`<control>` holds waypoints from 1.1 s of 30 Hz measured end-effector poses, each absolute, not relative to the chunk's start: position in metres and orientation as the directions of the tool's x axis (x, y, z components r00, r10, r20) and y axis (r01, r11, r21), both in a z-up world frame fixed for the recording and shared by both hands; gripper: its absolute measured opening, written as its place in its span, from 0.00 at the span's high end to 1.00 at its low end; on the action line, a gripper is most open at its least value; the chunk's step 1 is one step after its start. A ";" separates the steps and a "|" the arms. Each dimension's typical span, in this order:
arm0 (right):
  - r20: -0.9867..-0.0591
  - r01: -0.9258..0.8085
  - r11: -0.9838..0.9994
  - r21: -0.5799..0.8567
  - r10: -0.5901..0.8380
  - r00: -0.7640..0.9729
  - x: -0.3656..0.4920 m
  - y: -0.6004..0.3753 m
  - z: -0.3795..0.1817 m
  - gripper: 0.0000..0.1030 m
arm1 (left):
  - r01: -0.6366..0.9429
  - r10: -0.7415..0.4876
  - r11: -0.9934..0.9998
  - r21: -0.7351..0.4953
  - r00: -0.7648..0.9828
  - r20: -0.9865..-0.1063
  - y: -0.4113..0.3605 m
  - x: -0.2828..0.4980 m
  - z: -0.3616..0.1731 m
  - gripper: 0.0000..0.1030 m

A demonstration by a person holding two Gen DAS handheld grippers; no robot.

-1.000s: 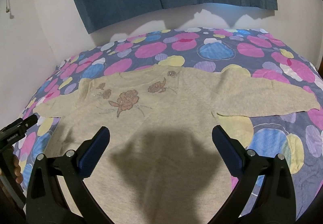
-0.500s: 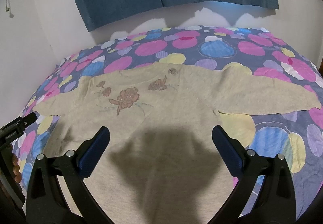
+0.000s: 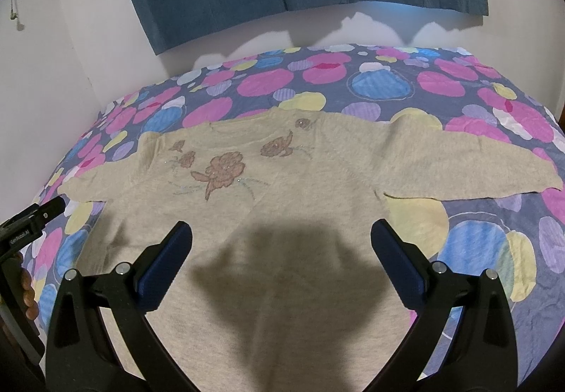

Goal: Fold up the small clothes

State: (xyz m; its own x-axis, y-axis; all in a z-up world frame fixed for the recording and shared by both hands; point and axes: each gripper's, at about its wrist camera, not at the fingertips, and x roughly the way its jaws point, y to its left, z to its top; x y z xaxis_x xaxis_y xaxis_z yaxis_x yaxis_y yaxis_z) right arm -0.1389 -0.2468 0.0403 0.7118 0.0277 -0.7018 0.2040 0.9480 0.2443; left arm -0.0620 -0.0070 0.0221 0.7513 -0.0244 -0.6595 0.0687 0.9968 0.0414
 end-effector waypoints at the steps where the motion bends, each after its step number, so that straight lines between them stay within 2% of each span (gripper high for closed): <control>1: -0.701 0.204 0.948 0.245 0.027 0.712 -0.139 -0.247 0.040 0.02 | 0.068 -0.023 0.997 0.042 0.752 -0.659 -0.007 -0.061 0.021 0.04; 7: -0.695 0.209 0.945 0.251 0.026 0.718 -0.140 -0.247 0.038 0.02 | 0.063 -0.032 0.998 0.023 0.744 -0.667 -0.006 -0.062 0.021 0.04; 13: -0.638 0.257 0.877 0.405 0.070 0.766 -0.143 -0.294 0.038 0.02 | 0.114 -0.122 0.992 -0.059 0.679 -0.724 -0.002 -0.056 0.009 0.04; 16: -0.602 0.325 0.808 0.491 0.045 0.797 -0.152 -0.347 0.035 0.02 | 0.108 -0.114 0.993 -0.055 0.685 -0.719 -0.001 -0.054 0.007 0.04; 21: -0.514 0.457 0.591 0.665 -0.083 0.854 -0.199 -0.472 0.016 0.02 | 0.076 -0.094 0.995 -0.057 0.674 -0.733 0.010 -0.039 -0.002 0.04; 22: -0.507 0.473 0.550 0.688 -0.101 0.856 -0.207 -0.490 0.011 0.04 | 0.067 -0.085 0.996 -0.054 0.670 -0.737 0.012 -0.036 -0.006 0.04; 24: -0.499 0.505 0.412 0.759 -0.130 0.857 -0.229 -0.544 -0.010 0.20 | 0.047 -0.064 0.998 -0.044 0.663 -0.746 0.016 -0.029 -0.012 0.04; 25: -0.499 0.511 0.365 0.778 -0.134 0.856 -0.235 -0.558 -0.017 0.34 | 0.038 -0.059 0.998 -0.046 0.657 -0.751 0.020 -0.025 -0.015 0.04; 26: -0.504 0.524 0.287 0.802 -0.144 0.851 -0.245 -0.581 -0.031 0.38 | 0.026 -0.055 0.998 -0.050 0.652 -0.756 0.022 -0.022 -0.018 0.04; 33: -0.577 0.596 0.117 0.794 -0.160 0.801 -0.257 -0.634 -0.076 0.38 | -0.016 -0.034 0.998 -0.058 0.635 -0.772 0.030 -0.007 -0.031 0.04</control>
State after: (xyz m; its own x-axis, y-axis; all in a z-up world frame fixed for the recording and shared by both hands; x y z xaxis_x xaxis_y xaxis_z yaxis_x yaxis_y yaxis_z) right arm -0.2574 -0.6338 -0.0759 0.8008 -0.1599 -0.5772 0.5960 0.1175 0.7944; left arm -0.0073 0.0302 -0.0306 0.6347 -0.0343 -0.7720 -0.0161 0.9982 -0.0575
